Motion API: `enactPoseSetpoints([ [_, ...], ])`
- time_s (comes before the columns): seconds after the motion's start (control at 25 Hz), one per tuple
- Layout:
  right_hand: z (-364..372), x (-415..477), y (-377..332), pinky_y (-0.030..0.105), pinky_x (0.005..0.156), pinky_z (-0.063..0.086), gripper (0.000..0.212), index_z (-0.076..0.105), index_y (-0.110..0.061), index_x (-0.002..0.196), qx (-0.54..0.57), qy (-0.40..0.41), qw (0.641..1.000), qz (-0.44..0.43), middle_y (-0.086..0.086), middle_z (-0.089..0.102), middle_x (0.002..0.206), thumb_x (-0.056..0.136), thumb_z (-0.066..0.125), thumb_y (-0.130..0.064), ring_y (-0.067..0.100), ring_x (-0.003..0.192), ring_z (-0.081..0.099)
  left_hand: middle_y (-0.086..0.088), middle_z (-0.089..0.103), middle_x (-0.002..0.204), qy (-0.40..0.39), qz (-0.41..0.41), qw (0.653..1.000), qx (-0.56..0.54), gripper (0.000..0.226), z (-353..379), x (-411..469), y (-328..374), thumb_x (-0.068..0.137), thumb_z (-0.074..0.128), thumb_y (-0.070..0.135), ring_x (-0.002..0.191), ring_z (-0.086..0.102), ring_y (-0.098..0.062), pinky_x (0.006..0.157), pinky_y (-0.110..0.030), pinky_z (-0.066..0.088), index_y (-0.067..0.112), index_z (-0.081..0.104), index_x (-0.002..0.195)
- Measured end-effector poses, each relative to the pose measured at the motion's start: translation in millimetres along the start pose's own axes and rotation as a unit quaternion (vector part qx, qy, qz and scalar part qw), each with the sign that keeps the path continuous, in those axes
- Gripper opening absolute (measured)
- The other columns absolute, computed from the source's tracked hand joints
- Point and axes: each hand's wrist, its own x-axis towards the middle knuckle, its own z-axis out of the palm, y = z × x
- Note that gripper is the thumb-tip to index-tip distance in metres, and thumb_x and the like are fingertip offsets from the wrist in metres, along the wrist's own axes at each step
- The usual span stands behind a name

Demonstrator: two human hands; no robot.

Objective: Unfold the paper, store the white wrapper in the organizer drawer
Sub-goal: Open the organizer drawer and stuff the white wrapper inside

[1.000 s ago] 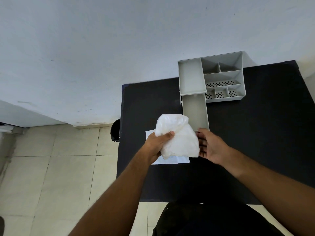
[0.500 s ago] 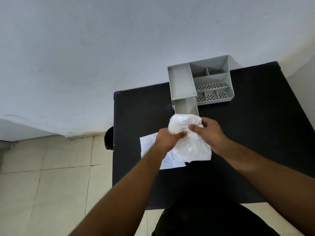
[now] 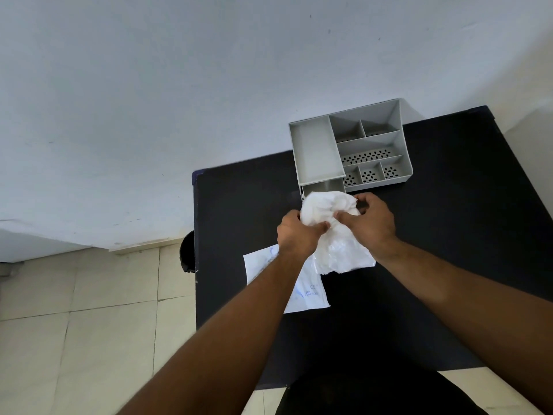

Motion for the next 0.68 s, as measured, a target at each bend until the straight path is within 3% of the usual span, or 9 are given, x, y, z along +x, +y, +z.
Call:
enactPoseSetpoints([
  [0.32, 13.4, 30.0, -1.1, 0.027, 0.062, 0.044, 0.035, 0.067, -0.019, 0.1, -0.089, 0.028, 0.996, -0.016, -0.003, 0.069, 0.095, 0.076, 0.083, -0.038, 0.018, 0.082, 0.065, 0.0, 0.068, 0.104, 0.01, 0.006, 1.0, -0.015, 0.053, 6.5, 23.8, 11.8, 0.075, 0.086, 0.039, 0.091, 0.067, -0.018, 0.075, -0.028, 0.057, 0.014, 0.062, 0.114],
  [0.48, 14.2, 36.5, -1.2, 0.024, 0.056, 0.039, 0.026, 0.063, -0.024, 0.09, -0.11, 0.022, 0.993, -0.032, -0.008, 0.066, 0.085, 0.078, 0.082, -0.038, 0.015, 0.076, 0.062, 0.007, 0.069, 0.091, 0.003, 0.008, 0.998, -0.069, 0.034, 5.3, 26.0, 10.0, 0.085, 0.076, 0.042, 0.083, 0.067, -0.011, 0.068, -0.02, 0.054, 0.018, 0.067, 0.107],
  [0.68, 19.6, 38.2, 3.5, 0.028, 0.064, 0.042, 0.02, 0.062, -0.026, 0.084, -0.132, 0.017, 0.99, -0.051, -0.007, 0.064, 0.078, 0.08, 0.08, -0.03, 0.018, 0.074, 0.063, 0.007, 0.07, 0.083, 0.046, 0.009, 0.997, -0.059, 0.017, 4.2, 28.1, -0.1, 0.091, 0.07, 0.03, 0.071, 0.065, -0.004, 0.06, -0.012, 0.05, 0.017, 0.072, 0.101],
])
